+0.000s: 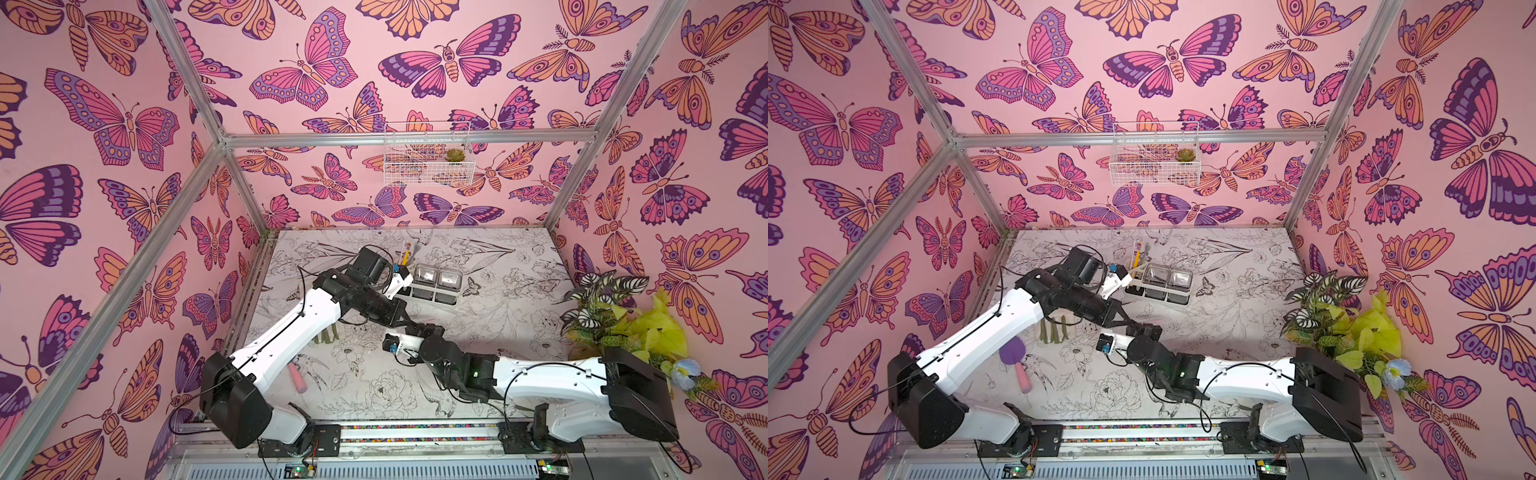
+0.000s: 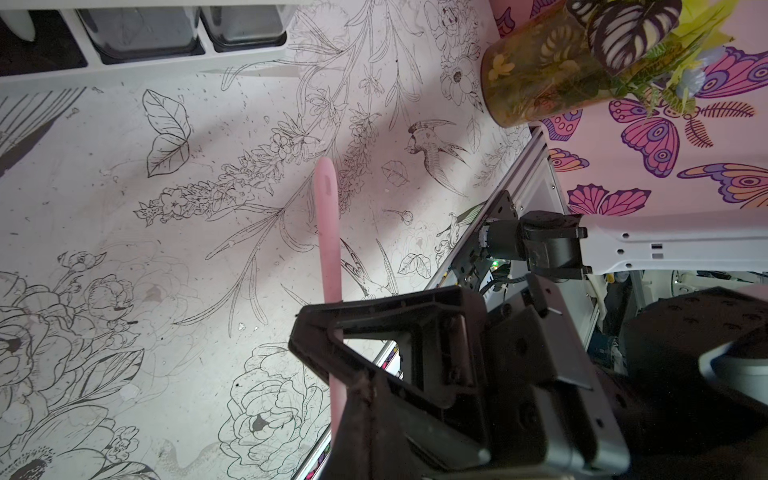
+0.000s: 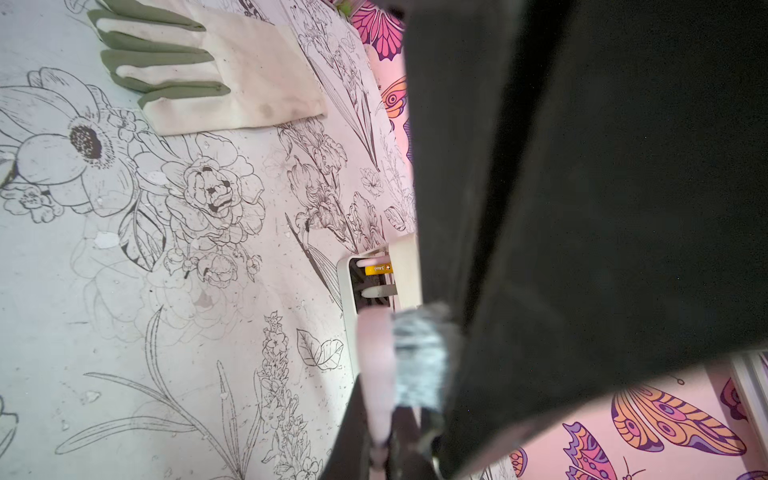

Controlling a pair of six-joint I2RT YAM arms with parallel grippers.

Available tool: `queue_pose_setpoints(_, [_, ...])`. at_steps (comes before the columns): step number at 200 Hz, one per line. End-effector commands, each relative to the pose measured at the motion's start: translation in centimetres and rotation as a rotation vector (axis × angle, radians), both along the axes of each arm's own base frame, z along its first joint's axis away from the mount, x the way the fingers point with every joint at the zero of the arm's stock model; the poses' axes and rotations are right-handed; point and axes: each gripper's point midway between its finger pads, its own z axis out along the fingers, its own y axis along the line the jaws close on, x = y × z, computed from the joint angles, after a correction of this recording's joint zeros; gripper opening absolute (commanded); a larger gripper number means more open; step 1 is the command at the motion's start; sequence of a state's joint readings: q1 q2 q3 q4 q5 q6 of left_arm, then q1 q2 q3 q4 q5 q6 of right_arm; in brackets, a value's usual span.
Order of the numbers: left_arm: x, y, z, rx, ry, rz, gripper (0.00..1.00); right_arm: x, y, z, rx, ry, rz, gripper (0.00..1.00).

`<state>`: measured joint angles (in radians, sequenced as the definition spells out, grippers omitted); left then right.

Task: Place the toothbrush into the toothbrush holder
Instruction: Pick up the toothbrush from the center of the board.

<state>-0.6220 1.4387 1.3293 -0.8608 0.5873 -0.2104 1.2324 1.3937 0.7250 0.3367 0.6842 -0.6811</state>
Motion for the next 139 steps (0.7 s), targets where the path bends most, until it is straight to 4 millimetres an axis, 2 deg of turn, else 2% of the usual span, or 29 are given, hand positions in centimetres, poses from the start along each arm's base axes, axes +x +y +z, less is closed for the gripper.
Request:
queue_pose_setpoints(1, [-1.9, 0.5, -0.6, 0.011, 0.065, -0.032, 0.00, 1.0, -0.2, 2.7, 0.087, -0.040, -0.061, 0.00])
queue_pose_setpoints(35, [-1.2, 0.9, -0.8, 0.029, 0.059, 0.001, 0.00, 0.8, -0.6, 3.7, 0.140, -0.018, -0.065, 0.00])
queue_pose_setpoints(55, [-0.5, 1.4, -0.9, 0.046, 0.045, 0.039, 0.26, 1.0, -1.4, 3.9, 0.165, 0.008, -0.081, 0.00])
queue_pose_setpoints(76, [0.4, 2.1, -1.0, 0.068, 0.006, 0.078, 0.39, 1.1, -2.2, 4.0, 0.192, 0.029, -0.092, 0.00])
queue_pose_setpoints(93, [0.7, 2.4, -1.3, 0.082, -0.003, 0.096, 0.42, 1.1, -2.8, 4.1, 0.214, 0.042, -0.105, 0.00])
queue_pose_setpoints(139, [2.2, 3.2, -2.7, 0.106, -0.036, 0.148, 0.45, 1.0, -4.0, 4.8, 0.247, 0.049, -0.147, 0.00])
